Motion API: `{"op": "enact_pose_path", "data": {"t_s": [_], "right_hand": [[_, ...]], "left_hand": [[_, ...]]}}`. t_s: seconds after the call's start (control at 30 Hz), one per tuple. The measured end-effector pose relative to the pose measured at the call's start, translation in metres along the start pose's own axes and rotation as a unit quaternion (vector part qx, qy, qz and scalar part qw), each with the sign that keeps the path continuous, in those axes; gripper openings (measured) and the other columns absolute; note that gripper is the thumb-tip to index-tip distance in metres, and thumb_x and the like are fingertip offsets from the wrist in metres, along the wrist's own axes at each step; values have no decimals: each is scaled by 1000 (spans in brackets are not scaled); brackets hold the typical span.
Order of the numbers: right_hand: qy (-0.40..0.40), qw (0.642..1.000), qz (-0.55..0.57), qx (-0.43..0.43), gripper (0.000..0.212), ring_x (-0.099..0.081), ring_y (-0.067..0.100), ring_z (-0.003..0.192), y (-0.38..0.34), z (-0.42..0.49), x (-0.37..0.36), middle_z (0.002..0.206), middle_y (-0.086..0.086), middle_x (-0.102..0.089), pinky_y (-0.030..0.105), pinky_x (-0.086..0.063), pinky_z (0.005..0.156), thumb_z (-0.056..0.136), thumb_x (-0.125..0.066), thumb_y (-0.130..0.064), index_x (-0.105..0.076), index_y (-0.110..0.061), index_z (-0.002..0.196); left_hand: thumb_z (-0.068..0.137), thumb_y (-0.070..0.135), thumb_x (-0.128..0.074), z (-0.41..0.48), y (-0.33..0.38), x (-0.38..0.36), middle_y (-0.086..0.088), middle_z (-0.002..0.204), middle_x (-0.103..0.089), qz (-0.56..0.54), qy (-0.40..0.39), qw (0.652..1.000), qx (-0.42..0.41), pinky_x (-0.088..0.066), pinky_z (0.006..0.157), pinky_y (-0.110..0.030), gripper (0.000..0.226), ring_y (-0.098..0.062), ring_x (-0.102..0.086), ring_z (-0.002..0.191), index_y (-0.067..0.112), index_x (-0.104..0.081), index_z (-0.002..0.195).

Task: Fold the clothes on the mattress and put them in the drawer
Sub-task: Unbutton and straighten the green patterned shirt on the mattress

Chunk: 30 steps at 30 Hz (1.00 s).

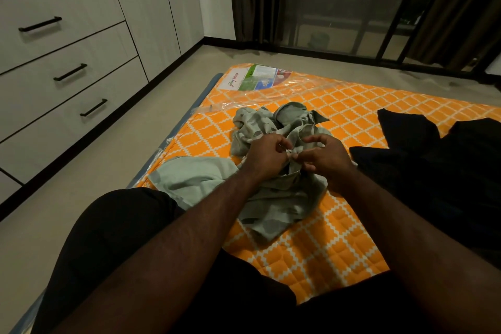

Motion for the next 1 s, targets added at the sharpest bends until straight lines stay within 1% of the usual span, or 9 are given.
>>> {"op": "enact_pose_path", "data": {"t_s": [0.1,0.17,0.3,0.5,0.63,0.73,0.8,0.9,1.0], "right_hand": [[54,997,-37,30,44,-74,42,87,0,1,5,99,28,-70,56,-63,72,71,-86,8,-61,-9,103],[78,993,-63,61,41,-74,43,85,-1,2,6,92,27,-71,61,-61,70,70,-86,7,-57,-10,94],[86,983,-111,117,39,-71,27,65,-3,1,4,78,21,-72,54,-61,65,69,-90,-1,-57,-10,86],[75,973,-164,143,18,-69,13,59,-2,4,0,69,3,-73,36,-60,61,73,-90,-5,-74,-14,76],[58,979,-141,135,15,-74,17,70,-1,5,0,75,5,-76,31,-61,64,75,-89,-5,-79,-14,82],[37,986,-108,121,15,-75,17,71,-1,5,-1,77,7,-76,29,-60,62,76,-88,-5,-78,-11,85],[26,989,-88,114,18,-75,17,73,0,4,-1,80,9,-77,26,-57,60,76,-88,-4,-76,-7,89],[18,992,-57,109,22,-77,24,79,0,3,-1,85,15,-77,30,-59,62,75,-87,1,-73,-3,92],[10,991,-59,120,24,-77,26,80,0,3,-2,84,15,-77,35,-61,65,73,-88,1,-71,-6,90]], "left_hand": [[85,13,-77,-1,1,1,5,83,-70,3,14,1000,-7,-45,62,-13,17,-6,-65,77,15,-76,101],[84,13,-77,-1,0,1,3,84,-73,-1,19,1000,-5,-44,61,-11,15,-5,-66,75,15,-76,99],[84,15,-76,1,0,0,1,87,-75,-5,27,1000,2,-45,62,-13,10,-6,-66,76,14,-77,94],[82,10,-76,3,-2,1,0,85,-76,-9,31,999,-7,-56,74,-26,9,-10,-71,80,14,-79,90],[84,10,-76,3,-2,0,-1,90,-77,-2,23,999,-23,-55,75,-23,12,-9,-69,82,13,-79,95],[84,11,-76,4,-1,0,1,88,-76,6,35,999,-29,-49,68,-17,11,-4,-65,75,15,-79,94],[83,12,-77,3,0,-1,2,86,-75,7,41,999,-29,-51,66,-19,11,-4,-64,74,14,-78,94],[82,11,-79,4,0,-1,0,82,-74,7,52,998,-28,-55,67,-24,12,-9,-67,74,13,-75,93],[81,8,-78,4,-1,-1,1,77,-71,8,62,998,-29,-51,61,-21,14,-2,-63,68,14,-72,91]]}}
Point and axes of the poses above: each hand's wrist, its own z-axis towards the middle knuckle, its own x-axis out of the back of the hand, y = z × x, the point moved 5 cm from there along z, towards the middle knuckle
